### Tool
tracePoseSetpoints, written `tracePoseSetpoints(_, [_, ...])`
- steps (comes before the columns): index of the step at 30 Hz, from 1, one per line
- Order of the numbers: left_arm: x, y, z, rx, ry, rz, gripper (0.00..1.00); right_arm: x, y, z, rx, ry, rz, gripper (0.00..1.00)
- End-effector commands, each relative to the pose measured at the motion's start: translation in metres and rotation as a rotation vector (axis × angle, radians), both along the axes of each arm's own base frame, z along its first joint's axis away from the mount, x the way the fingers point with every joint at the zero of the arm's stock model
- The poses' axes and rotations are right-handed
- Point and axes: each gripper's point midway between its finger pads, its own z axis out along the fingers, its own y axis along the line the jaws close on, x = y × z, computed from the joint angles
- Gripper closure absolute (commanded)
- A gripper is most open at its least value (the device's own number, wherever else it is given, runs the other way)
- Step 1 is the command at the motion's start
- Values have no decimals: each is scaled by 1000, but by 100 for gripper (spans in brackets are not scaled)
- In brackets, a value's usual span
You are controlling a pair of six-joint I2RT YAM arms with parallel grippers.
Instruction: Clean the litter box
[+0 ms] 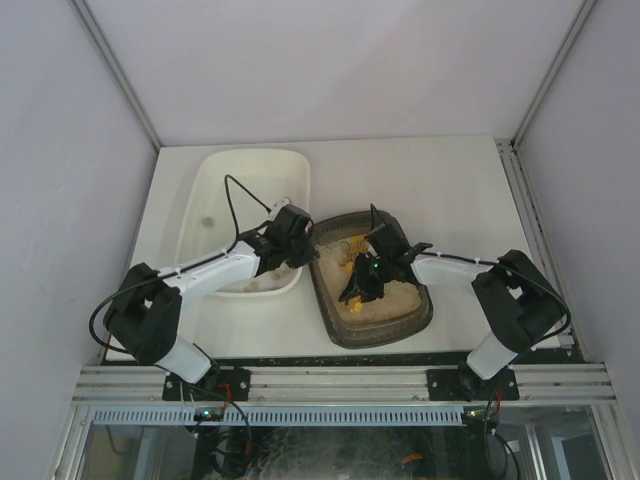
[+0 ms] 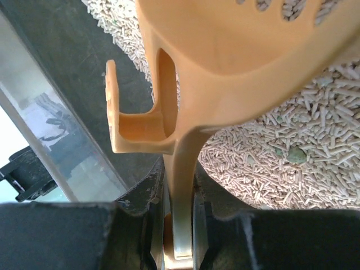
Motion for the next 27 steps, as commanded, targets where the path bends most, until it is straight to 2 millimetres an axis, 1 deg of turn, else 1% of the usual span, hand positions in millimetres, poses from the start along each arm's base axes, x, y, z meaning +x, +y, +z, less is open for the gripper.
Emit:
tracePoseSetpoints(1, [19, -23, 59, -194, -161, 0, 100, -1, 13, 28, 149, -60, 2, 100])
tracePoseSetpoints(8, [19, -23, 55, -188, -156, 1, 100, -23, -10, 38, 153, -74, -25, 100])
tracePoseSetpoints(14, [19, -23, 53, -184, -155, 0, 100, -35, -21, 44, 150, -79, -36, 100])
tracePoseSetpoints(21, [20, -20, 53, -177, -165, 8, 100, -39, -26, 55, 163, -143, -11, 100])
tracePoseSetpoints(23, [21, -17, 51, -173, -166, 22, 99, -40, -26, 60, 180, -168, 1, 100])
tracePoseSetpoints(27, [21, -19, 53, -175, -169, 12, 98, -43, -24, 66, 226, -206, 17, 100])
